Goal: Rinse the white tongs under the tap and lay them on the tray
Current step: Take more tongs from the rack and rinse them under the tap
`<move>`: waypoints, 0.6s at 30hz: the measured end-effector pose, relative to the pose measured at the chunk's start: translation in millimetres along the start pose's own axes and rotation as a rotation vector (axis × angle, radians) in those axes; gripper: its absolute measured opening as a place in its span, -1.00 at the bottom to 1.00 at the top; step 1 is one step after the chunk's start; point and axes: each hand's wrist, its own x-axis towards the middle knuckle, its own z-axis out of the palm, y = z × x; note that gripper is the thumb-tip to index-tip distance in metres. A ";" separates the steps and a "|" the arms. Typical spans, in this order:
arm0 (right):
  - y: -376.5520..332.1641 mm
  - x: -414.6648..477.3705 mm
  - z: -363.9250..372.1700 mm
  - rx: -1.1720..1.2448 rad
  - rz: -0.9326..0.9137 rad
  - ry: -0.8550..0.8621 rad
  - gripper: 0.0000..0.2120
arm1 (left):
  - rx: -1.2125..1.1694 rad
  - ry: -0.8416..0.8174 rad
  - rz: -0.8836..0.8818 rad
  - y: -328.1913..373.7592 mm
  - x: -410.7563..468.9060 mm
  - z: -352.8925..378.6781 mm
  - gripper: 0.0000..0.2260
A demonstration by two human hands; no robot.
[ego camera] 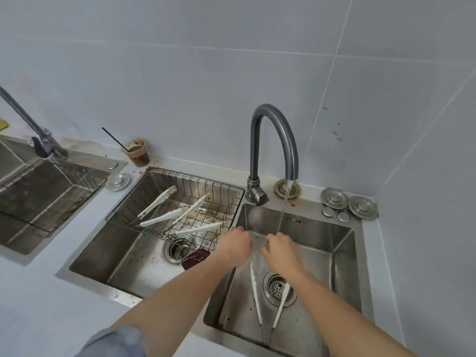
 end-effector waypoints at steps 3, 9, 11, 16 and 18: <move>-29.4 11.6 -7.9 -0.040 -0.068 -0.003 -0.73 | 0.048 0.024 0.000 -29.2 -4.0 -18.3 -0.72; -94.0 40.2 -9.9 -0.011 -0.127 0.011 -0.75 | 0.141 0.029 -0.046 -98.0 -1.2 -40.4 -0.73; -114.8 50.3 -3.6 -0.008 -0.116 0.006 -0.75 | 0.172 0.013 -0.062 -121.3 4.3 -42.1 -0.73; -160.2 74.8 20.2 -0.036 -0.025 -0.044 -0.74 | 0.164 -0.026 -0.016 -179.4 28.0 -32.8 -0.71; -174.4 82.2 30.7 -0.046 0.022 -0.074 -0.75 | 0.146 -0.048 0.011 -198.0 38.5 -25.6 -0.72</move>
